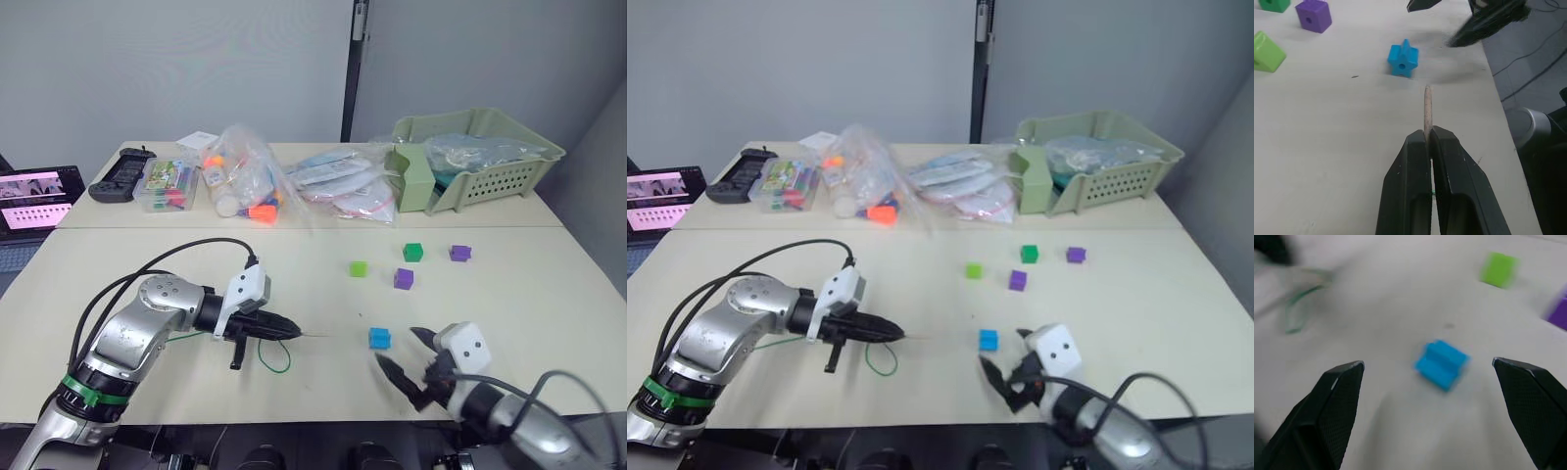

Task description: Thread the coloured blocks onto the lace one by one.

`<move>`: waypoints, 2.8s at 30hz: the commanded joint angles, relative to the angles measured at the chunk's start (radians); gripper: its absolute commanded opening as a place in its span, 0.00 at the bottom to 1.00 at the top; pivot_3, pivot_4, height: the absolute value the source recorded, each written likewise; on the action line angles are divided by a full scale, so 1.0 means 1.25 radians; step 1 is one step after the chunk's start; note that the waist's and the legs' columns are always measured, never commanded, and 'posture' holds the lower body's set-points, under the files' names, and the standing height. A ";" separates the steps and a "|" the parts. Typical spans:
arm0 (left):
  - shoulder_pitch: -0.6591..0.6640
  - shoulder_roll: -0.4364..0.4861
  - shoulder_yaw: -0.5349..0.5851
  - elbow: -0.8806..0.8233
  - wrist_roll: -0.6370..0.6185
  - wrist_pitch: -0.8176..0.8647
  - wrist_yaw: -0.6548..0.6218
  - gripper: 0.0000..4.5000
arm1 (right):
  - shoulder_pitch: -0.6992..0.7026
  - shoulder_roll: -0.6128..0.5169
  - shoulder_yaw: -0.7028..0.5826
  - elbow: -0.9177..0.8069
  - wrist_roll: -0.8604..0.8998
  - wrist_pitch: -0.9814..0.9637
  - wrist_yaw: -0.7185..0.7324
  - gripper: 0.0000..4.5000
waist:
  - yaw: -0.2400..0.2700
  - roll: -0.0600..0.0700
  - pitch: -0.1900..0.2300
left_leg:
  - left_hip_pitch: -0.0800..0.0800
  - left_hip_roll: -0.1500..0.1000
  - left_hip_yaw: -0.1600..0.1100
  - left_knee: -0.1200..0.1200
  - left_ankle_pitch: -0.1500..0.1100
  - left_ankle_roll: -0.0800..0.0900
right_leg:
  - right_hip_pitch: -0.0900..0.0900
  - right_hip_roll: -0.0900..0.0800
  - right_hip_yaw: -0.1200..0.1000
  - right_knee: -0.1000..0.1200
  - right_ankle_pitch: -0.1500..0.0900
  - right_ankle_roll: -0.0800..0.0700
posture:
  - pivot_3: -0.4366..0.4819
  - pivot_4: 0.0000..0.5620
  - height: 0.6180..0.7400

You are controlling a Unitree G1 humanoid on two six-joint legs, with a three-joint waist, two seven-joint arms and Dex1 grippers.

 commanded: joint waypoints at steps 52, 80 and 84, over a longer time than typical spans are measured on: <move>-0.031 -0.126 -0.189 -0.074 0.128 0.053 0.255 0.00 | -0.384 -0.021 0.273 0.491 -0.249 -0.259 0.385 0.30 | 0.011 -0.002 0.001 | 0.001 -0.001 -0.001 0.002 -0.001 0.001 | 0.001 -0.002 0.001 0.002 0.001 -0.001 | 0.48 0.27 1.00; -0.047 -0.143 -0.227 -0.071 0.144 0.078 0.246 0.00 | -0.386 -0.025 0.276 0.456 -0.243 -0.231 0.390 0.30 | 0.011 -0.002 0.001 | 0.001 -0.001 -0.001 0.002 -0.001 0.001 | 0.001 -0.002 0.001 0.002 0.001 -0.001 | 0.48 0.27 1.00; -0.050 -0.152 -0.234 -0.066 0.150 0.074 0.241 0.00 | -0.387 -0.026 0.277 0.449 -0.242 -0.226 0.390 0.30 | 0.012 -0.002 0.001 | 0.001 -0.002 -0.001 0.002 -0.001 0.001 | 0.001 -0.002 0.001 0.002 0.001 -0.001 | 0.48 0.27 1.00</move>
